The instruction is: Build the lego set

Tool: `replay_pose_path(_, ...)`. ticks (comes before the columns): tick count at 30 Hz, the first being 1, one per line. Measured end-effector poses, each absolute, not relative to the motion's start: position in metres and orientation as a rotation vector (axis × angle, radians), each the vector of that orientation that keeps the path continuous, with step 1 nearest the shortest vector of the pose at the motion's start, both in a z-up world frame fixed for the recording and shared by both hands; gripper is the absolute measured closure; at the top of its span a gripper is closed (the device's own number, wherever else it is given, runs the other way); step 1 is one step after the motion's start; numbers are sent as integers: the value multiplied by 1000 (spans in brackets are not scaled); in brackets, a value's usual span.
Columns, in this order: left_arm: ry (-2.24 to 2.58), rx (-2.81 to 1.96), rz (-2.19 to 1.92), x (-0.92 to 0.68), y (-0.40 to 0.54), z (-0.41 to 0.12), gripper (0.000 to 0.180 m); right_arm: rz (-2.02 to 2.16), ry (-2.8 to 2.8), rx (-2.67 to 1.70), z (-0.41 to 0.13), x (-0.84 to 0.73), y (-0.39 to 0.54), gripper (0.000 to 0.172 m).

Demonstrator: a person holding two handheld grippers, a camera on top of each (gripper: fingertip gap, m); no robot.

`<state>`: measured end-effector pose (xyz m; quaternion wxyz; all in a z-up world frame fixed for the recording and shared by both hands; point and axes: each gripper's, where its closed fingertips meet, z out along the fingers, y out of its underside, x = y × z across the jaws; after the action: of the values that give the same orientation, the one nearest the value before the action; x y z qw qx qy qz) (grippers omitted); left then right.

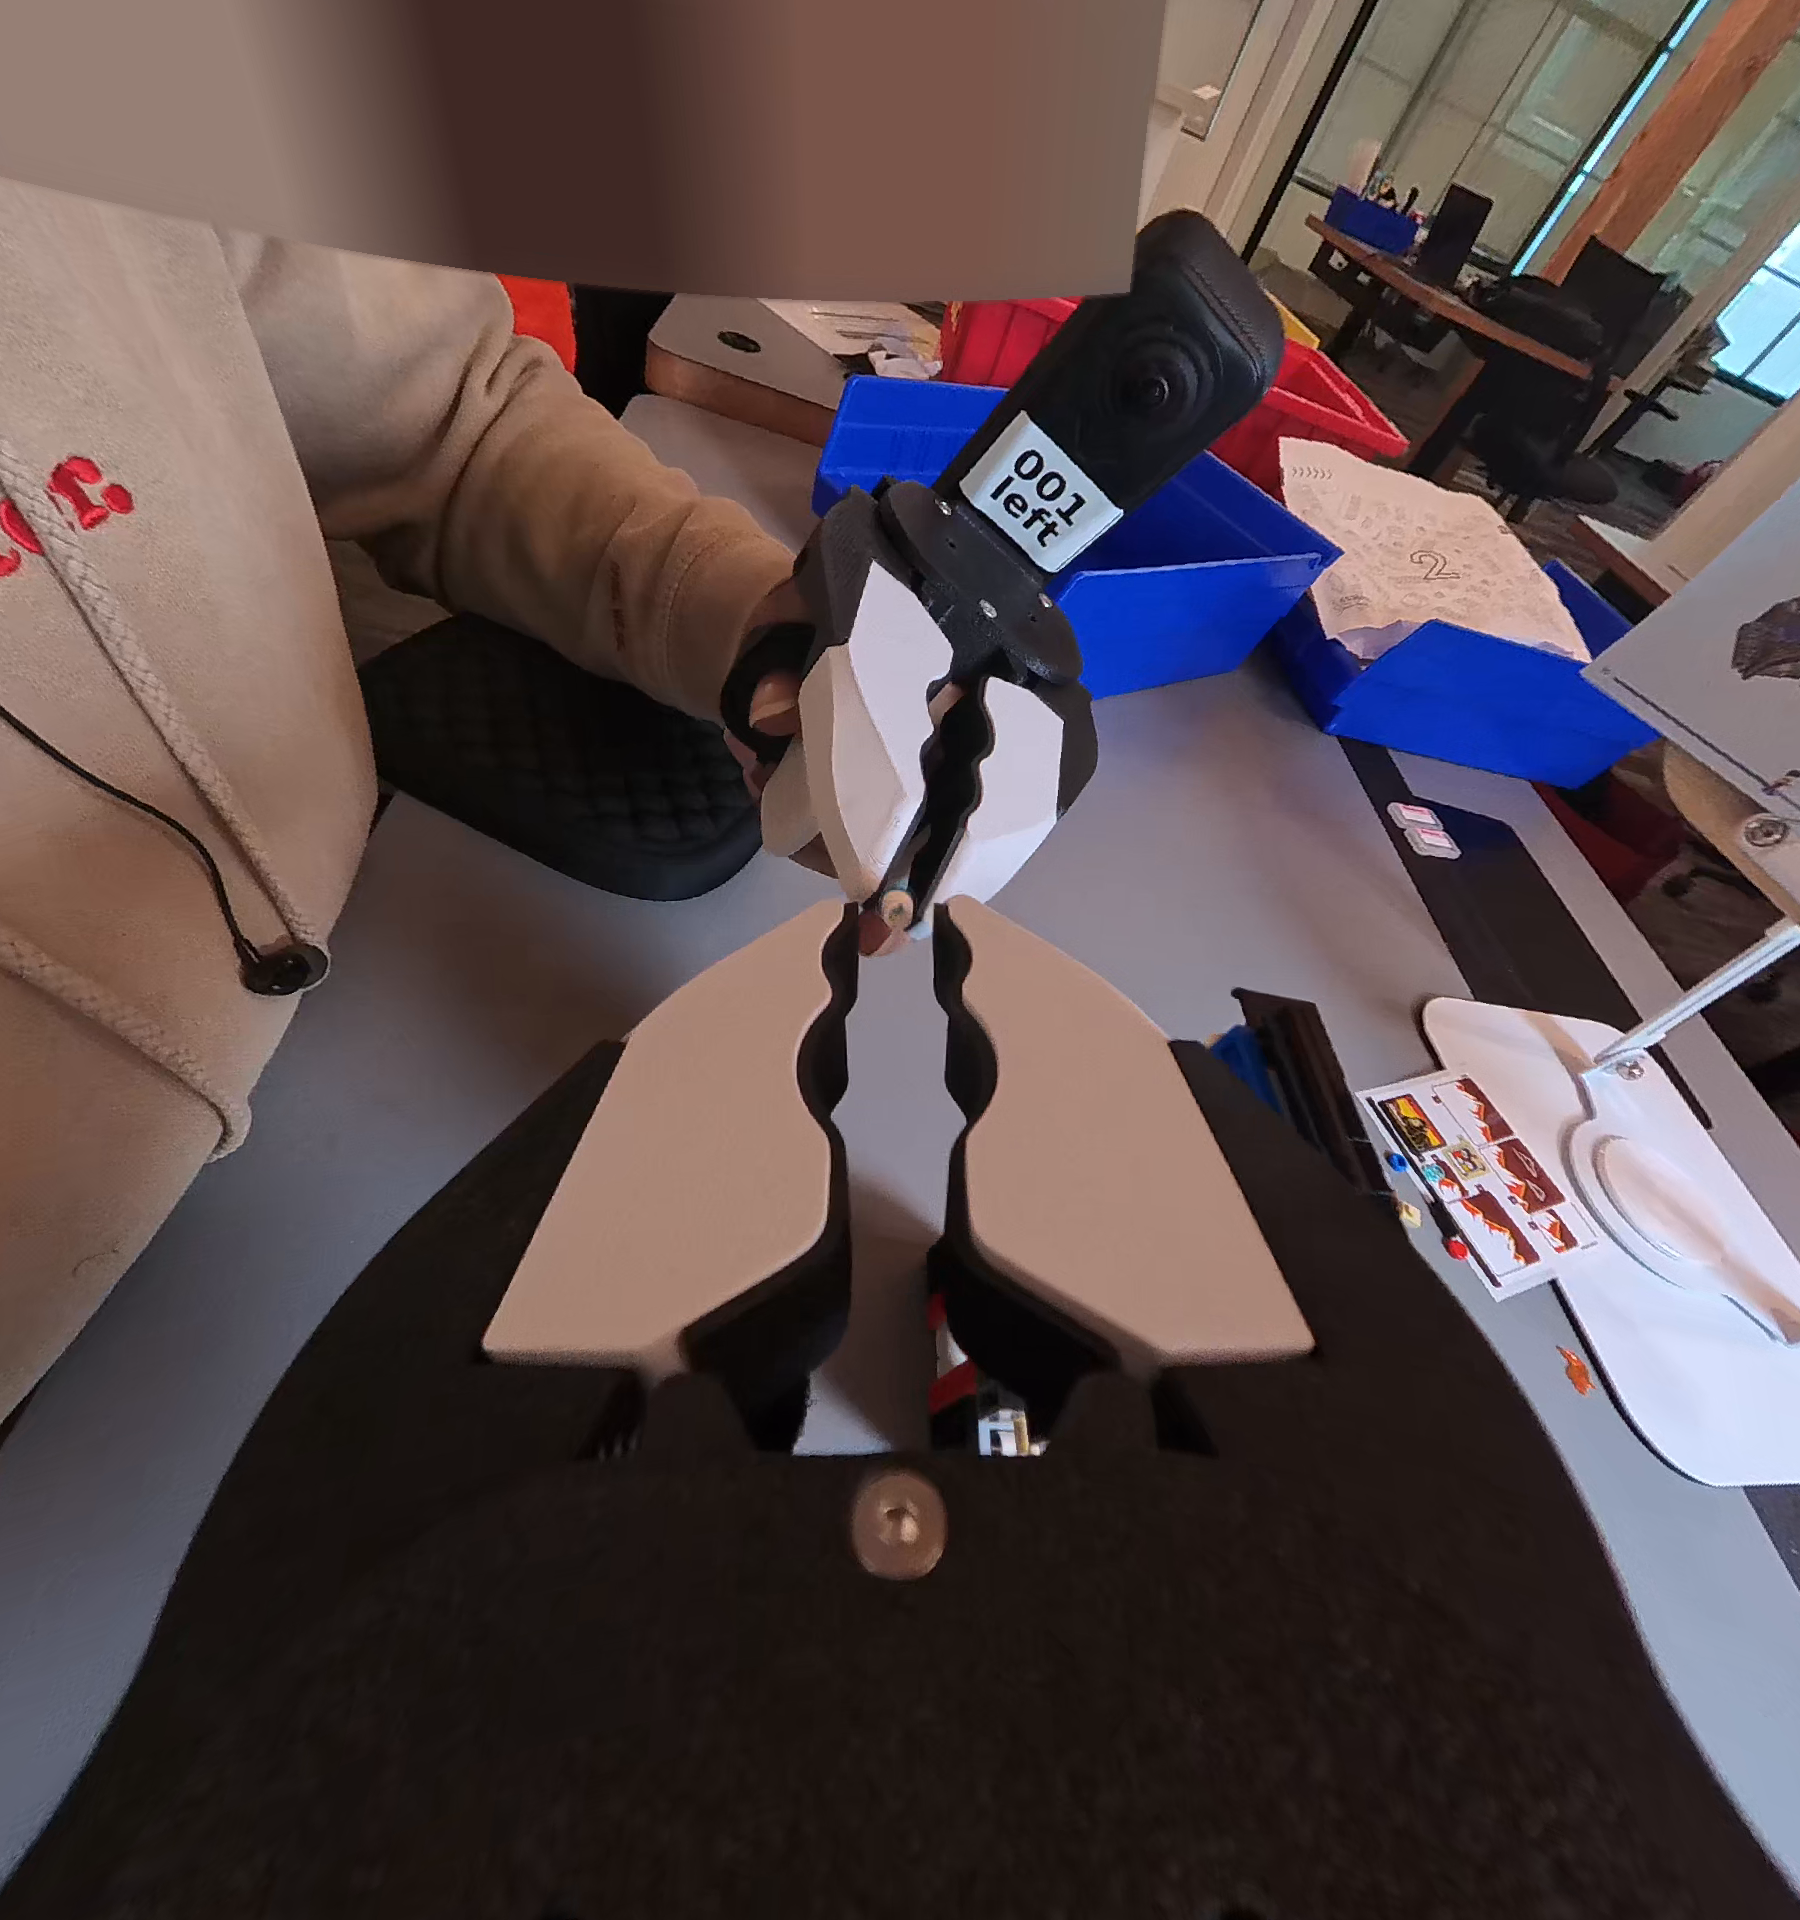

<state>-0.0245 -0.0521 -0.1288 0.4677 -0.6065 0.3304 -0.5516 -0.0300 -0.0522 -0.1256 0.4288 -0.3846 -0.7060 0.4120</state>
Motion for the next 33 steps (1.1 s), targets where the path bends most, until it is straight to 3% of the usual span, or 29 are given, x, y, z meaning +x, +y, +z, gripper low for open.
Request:
replay_pose_path(18,826,-1443,-1180,-26,-46,-119,174,1075,-1663,-963,-118,-33,-46,167)
replay_pose_path(23,875,-1447,-907,-39,-18,-113,174,984,-1577,-982,-98,-23,-16,145)
replay_pose_path(33,1113,-1421,-584,-36,11,-109,174,1001,-1586,-1106,-122,-11,32,135)
